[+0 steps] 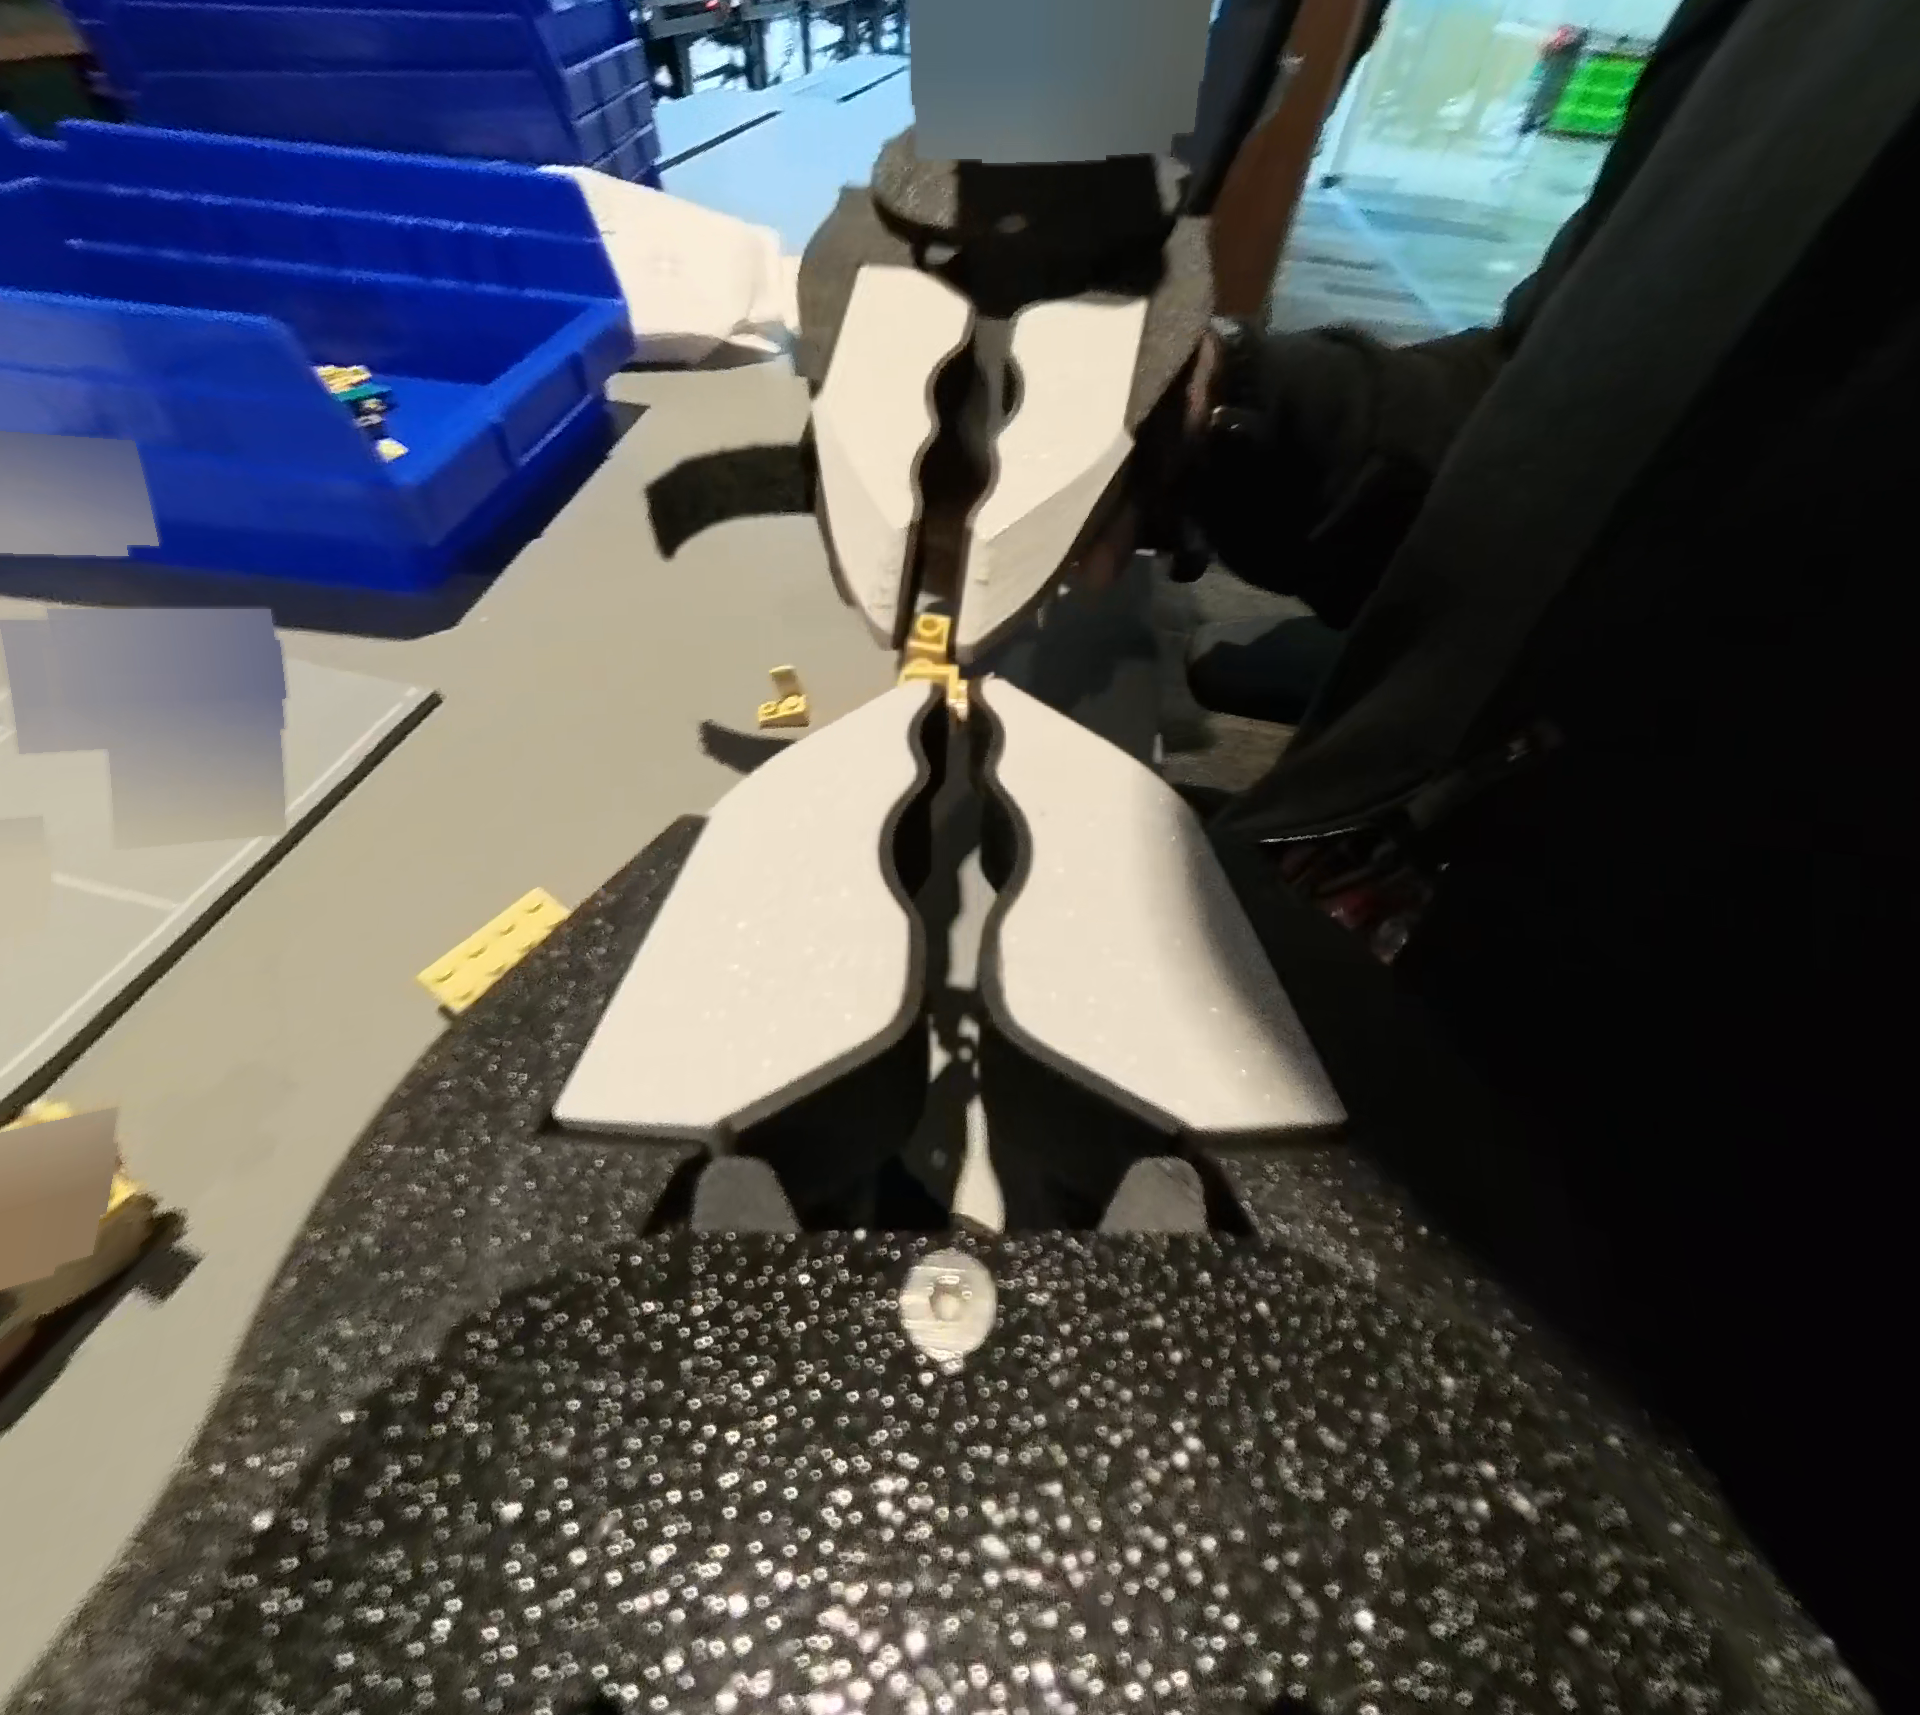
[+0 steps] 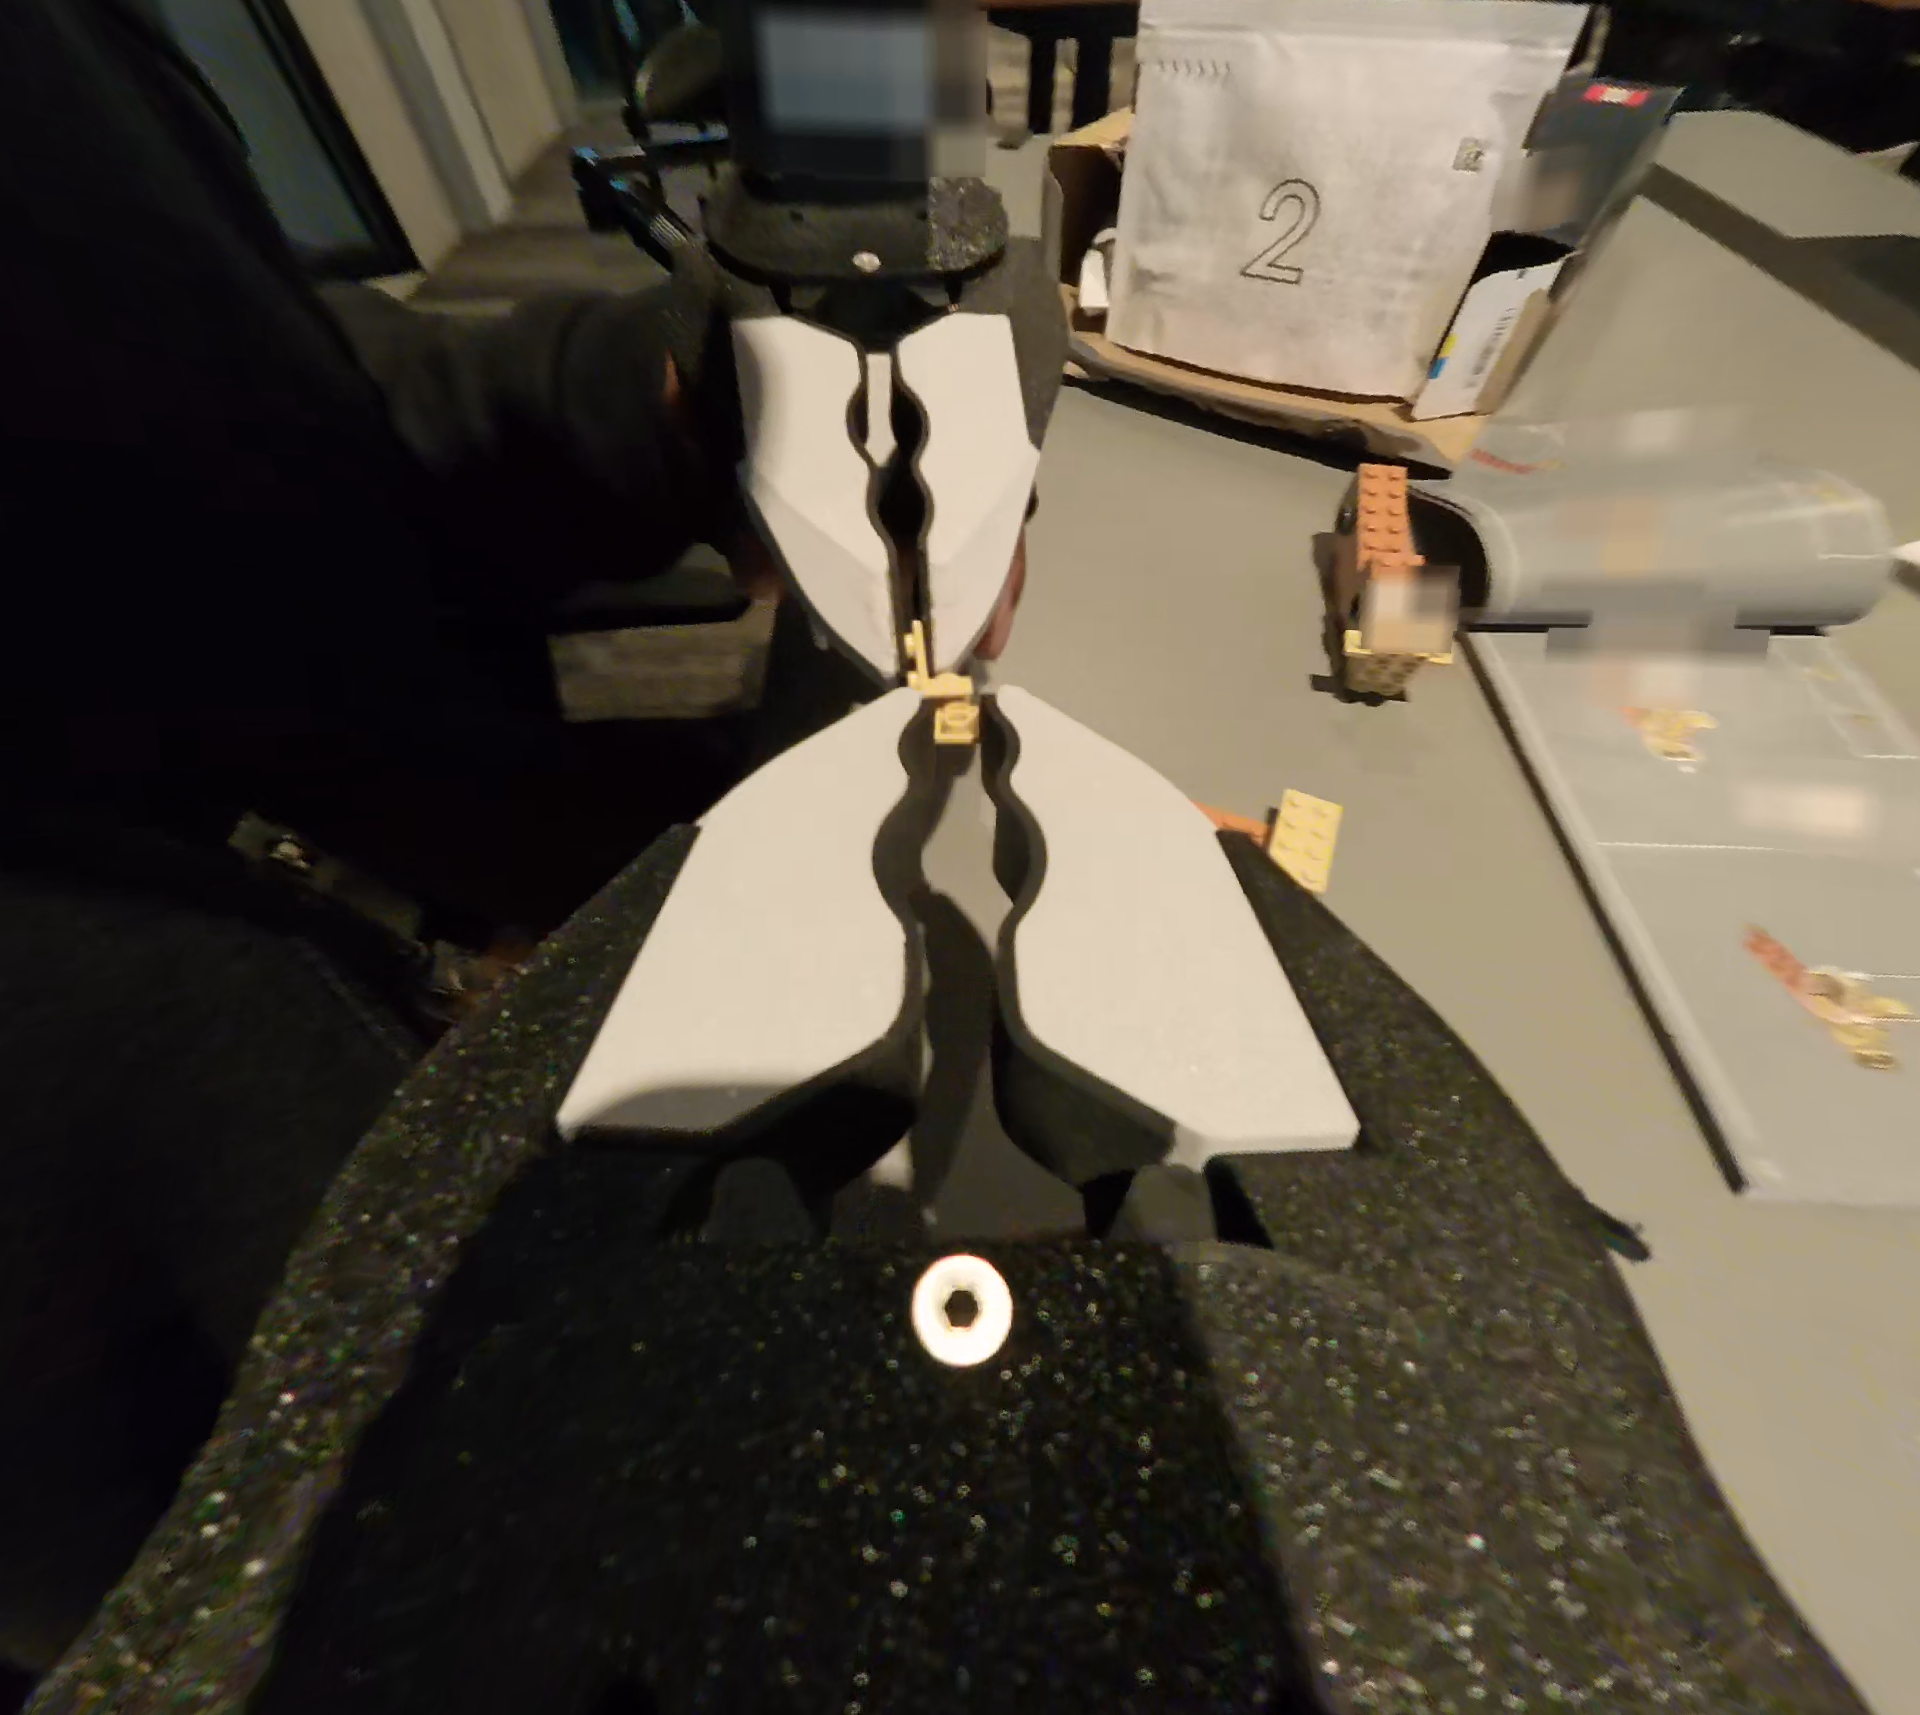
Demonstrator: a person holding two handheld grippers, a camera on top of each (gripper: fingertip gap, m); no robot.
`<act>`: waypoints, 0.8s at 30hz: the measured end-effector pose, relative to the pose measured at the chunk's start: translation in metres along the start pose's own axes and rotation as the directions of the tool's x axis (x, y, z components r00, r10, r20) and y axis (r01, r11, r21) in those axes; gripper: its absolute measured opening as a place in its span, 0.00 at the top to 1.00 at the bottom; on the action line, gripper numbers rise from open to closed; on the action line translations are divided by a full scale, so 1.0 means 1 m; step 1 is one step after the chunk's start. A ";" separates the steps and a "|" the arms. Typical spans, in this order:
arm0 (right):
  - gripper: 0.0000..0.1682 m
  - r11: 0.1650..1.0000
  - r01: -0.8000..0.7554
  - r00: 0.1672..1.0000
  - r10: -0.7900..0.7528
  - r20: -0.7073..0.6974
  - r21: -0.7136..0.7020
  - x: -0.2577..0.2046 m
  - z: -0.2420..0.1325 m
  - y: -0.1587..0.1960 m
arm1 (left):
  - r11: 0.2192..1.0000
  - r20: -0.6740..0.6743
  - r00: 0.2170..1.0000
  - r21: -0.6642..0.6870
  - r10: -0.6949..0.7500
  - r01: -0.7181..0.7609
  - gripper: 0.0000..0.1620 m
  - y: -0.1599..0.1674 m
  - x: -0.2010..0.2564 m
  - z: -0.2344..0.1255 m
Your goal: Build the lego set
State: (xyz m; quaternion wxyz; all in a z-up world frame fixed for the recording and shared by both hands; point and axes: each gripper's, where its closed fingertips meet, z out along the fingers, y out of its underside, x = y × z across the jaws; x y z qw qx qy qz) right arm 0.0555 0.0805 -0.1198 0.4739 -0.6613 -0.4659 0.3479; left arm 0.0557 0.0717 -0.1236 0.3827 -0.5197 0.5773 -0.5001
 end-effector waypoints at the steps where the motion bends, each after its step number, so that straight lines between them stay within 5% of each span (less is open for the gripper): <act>1: 0.95 1.000 -0.011 1.000 0.011 0.012 0.009 -0.001 0.000 -0.001 | 1.000 -0.006 1.000 0.000 -0.004 0.004 0.99 0.000 0.000 0.001; 11: 0.96 0.969 -0.128 0.988 0.106 0.114 0.210 -0.006 -0.006 -0.018 | 0.997 -0.092 0.995 0.068 -0.026 0.032 0.99 -0.010 0.009 0.008; 17: 0.96 0.867 -0.267 0.962 0.211 0.175 0.421 0.000 -0.023 -0.033 | 0.981 -0.101 0.992 0.168 -0.076 0.093 0.99 -0.026 0.010 0.010; 24: 0.96 0.772 -0.409 0.913 0.338 0.231 0.487 -0.003 -0.027 -0.033 | 0.963 -0.069 0.986 0.215 -0.149 0.161 0.99 -0.029 0.007 0.007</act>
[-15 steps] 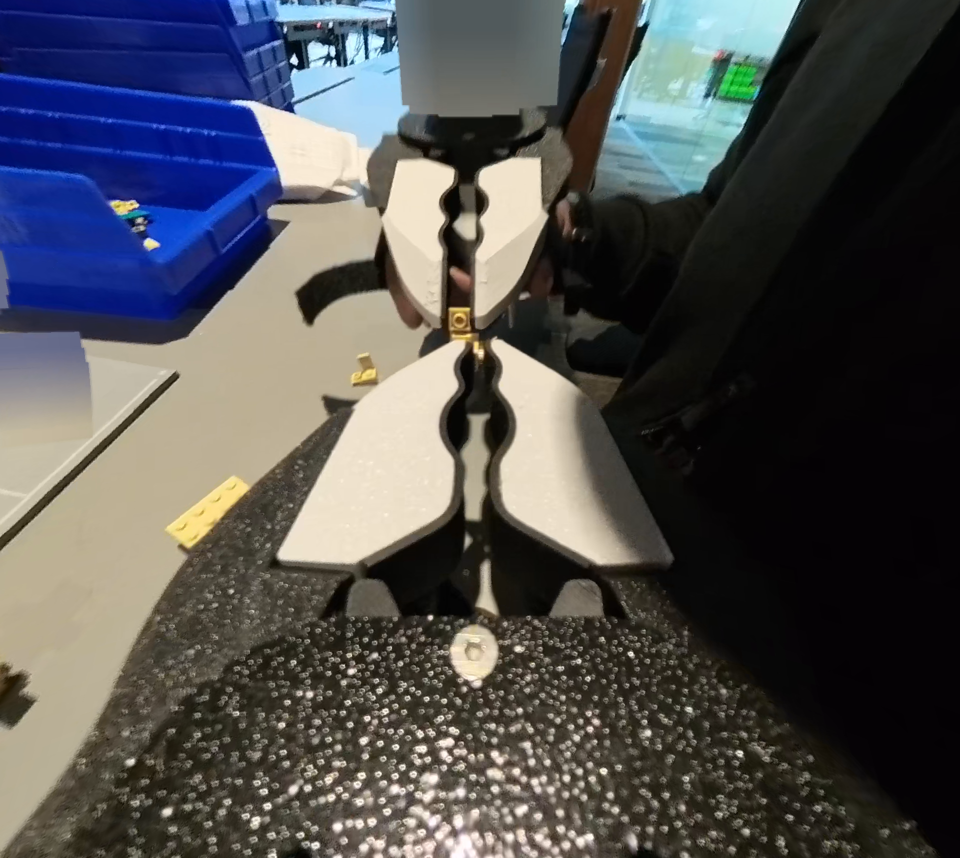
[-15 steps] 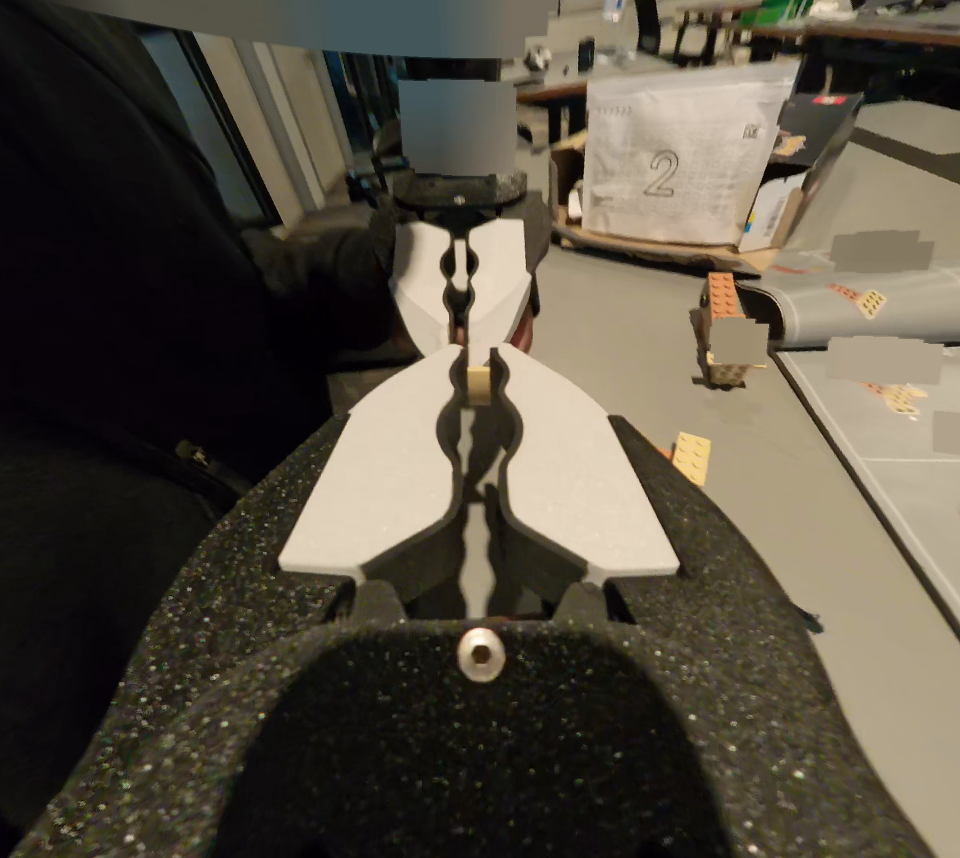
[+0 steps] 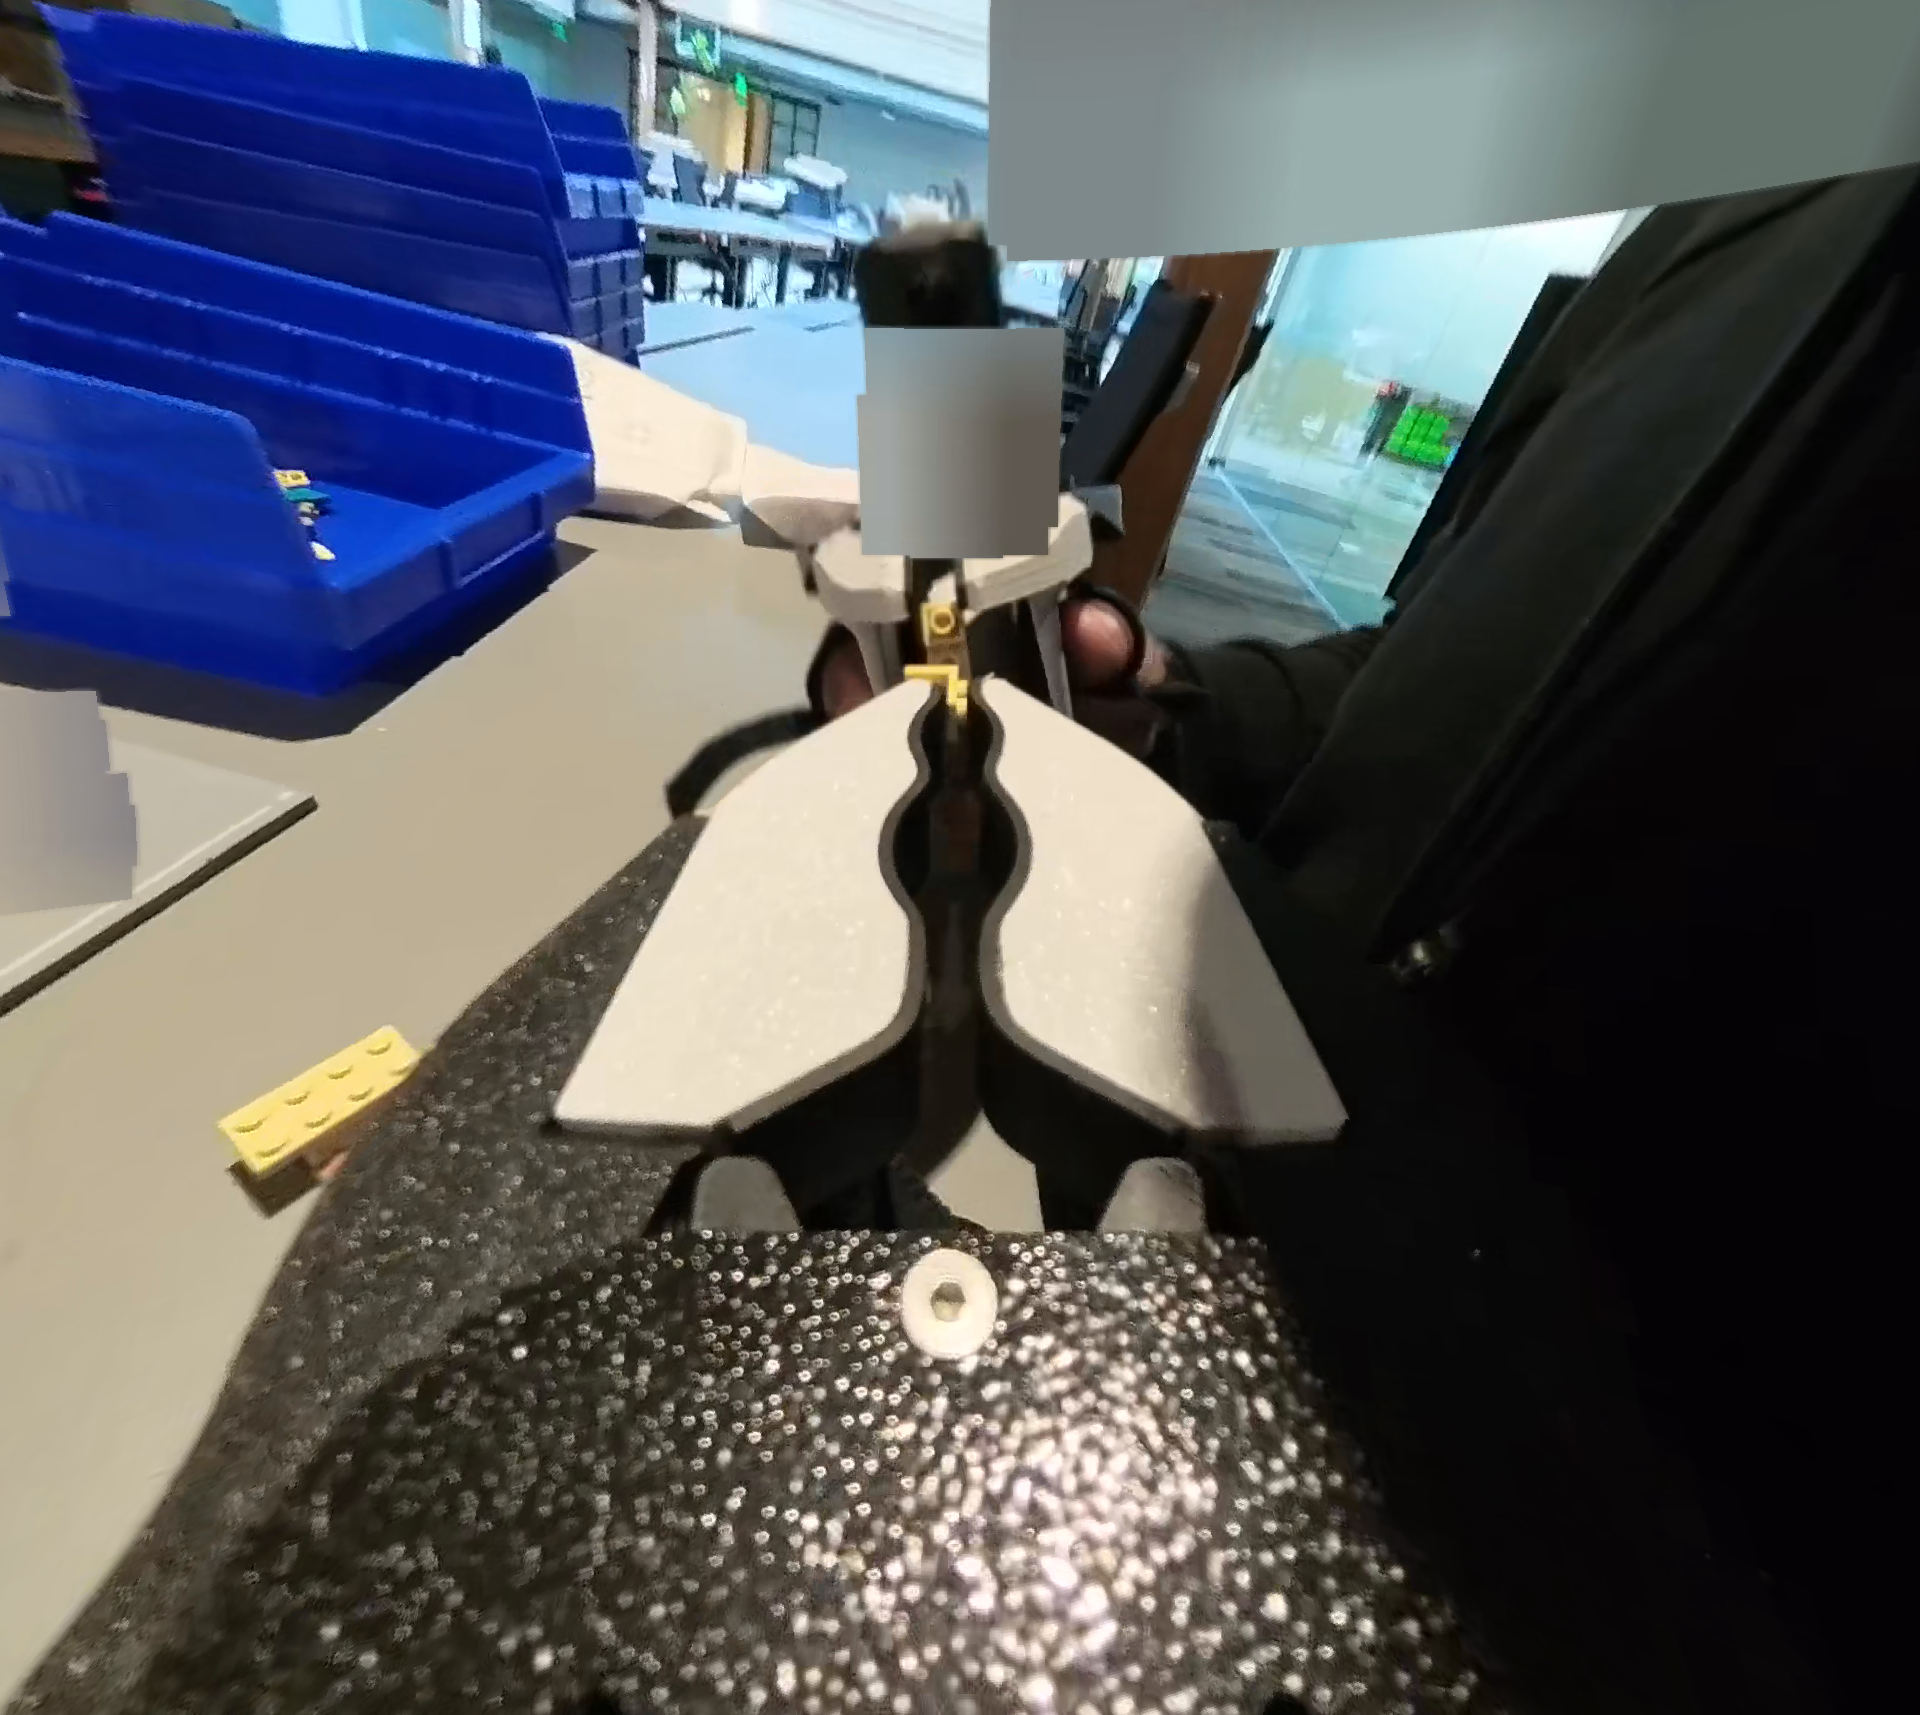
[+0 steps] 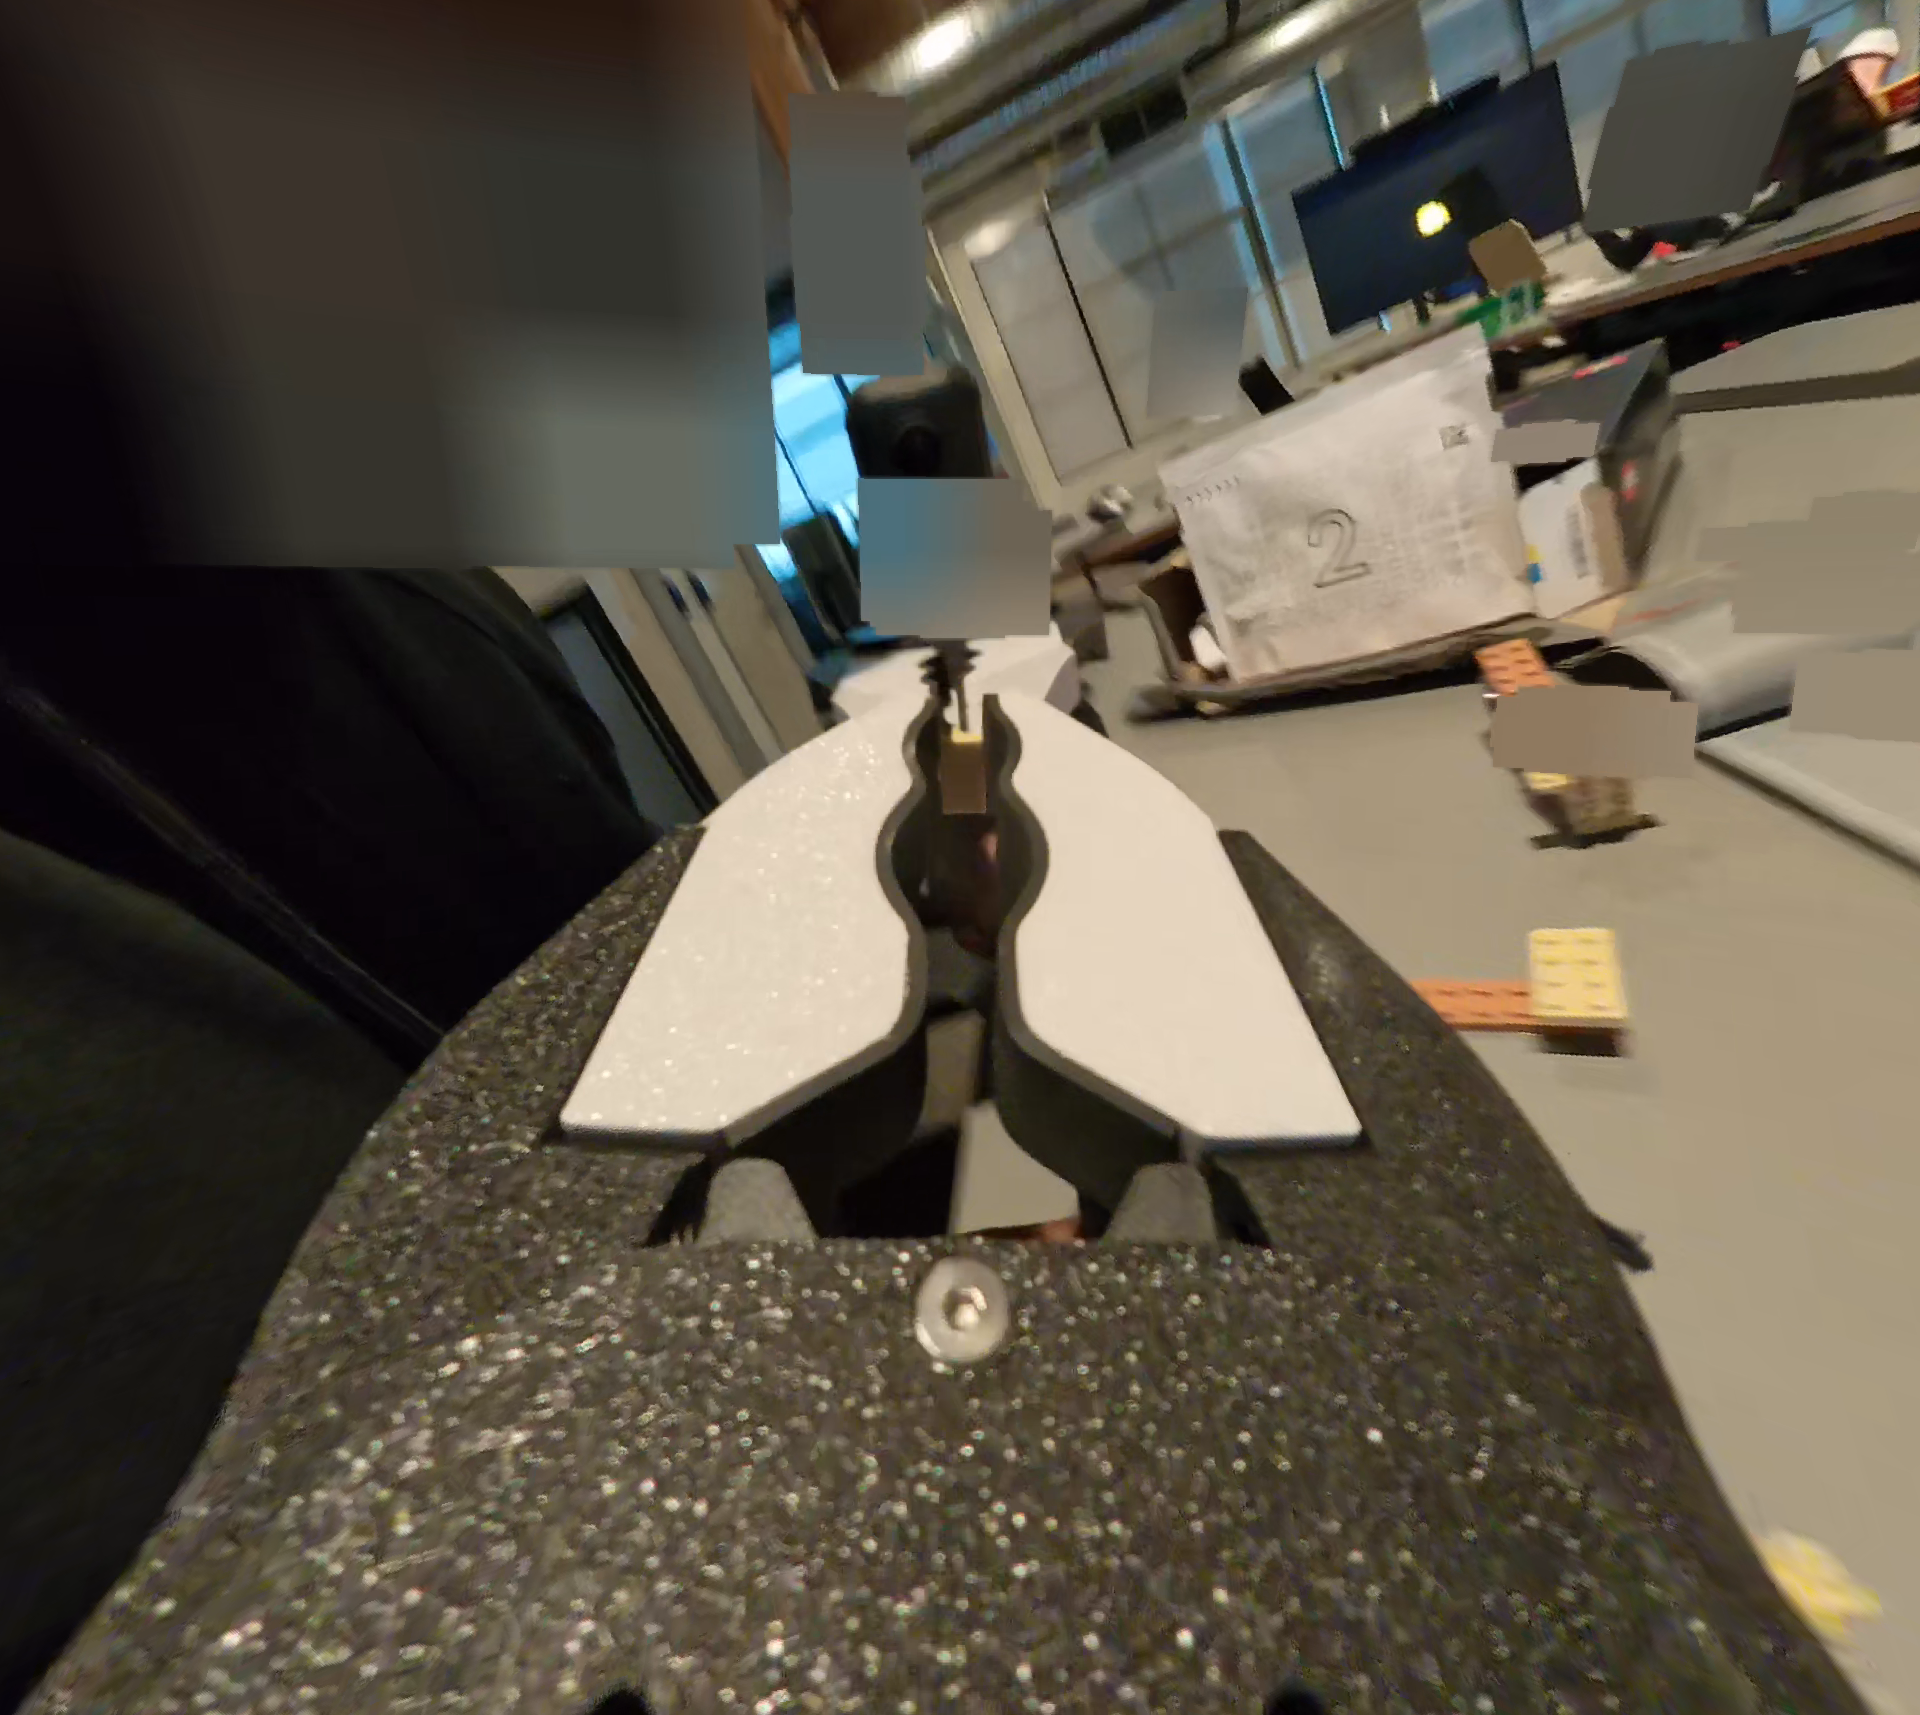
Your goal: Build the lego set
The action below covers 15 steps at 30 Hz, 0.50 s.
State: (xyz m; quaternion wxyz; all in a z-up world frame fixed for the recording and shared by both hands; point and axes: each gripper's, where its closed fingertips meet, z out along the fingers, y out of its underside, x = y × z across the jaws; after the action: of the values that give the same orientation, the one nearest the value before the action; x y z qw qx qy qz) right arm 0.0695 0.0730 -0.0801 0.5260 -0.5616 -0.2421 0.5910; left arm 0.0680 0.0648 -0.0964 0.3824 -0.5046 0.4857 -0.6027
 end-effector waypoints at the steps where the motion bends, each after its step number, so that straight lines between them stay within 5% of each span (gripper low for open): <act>1: 0.96 0.999 -0.040 0.999 0.040 0.013 0.032 -0.001 0.000 -0.001 | 1.000 -0.001 1.000 0.019 -0.013 0.013 0.99 -0.002 0.001 0.000; 7: 0.96 0.967 -0.190 0.982 0.184 0.054 0.167 0.002 0.000 -0.009 | 0.989 -0.015 0.996 0.117 -0.084 0.085 0.99 -0.011 0.005 0.003; 15: 0.96 0.975 -0.181 0.983 0.183 0.000 0.125 0.001 0.014 -0.009 | 0.977 -0.003 0.992 0.175 -0.124 0.123 0.98 -0.011 0.003 -0.002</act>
State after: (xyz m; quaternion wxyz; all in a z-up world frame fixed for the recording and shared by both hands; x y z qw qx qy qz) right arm 0.0597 0.0814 -0.0694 0.5052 -0.5508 -0.1491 0.6473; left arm 0.0657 0.0650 -0.0855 0.3892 -0.5006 0.3970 -0.6636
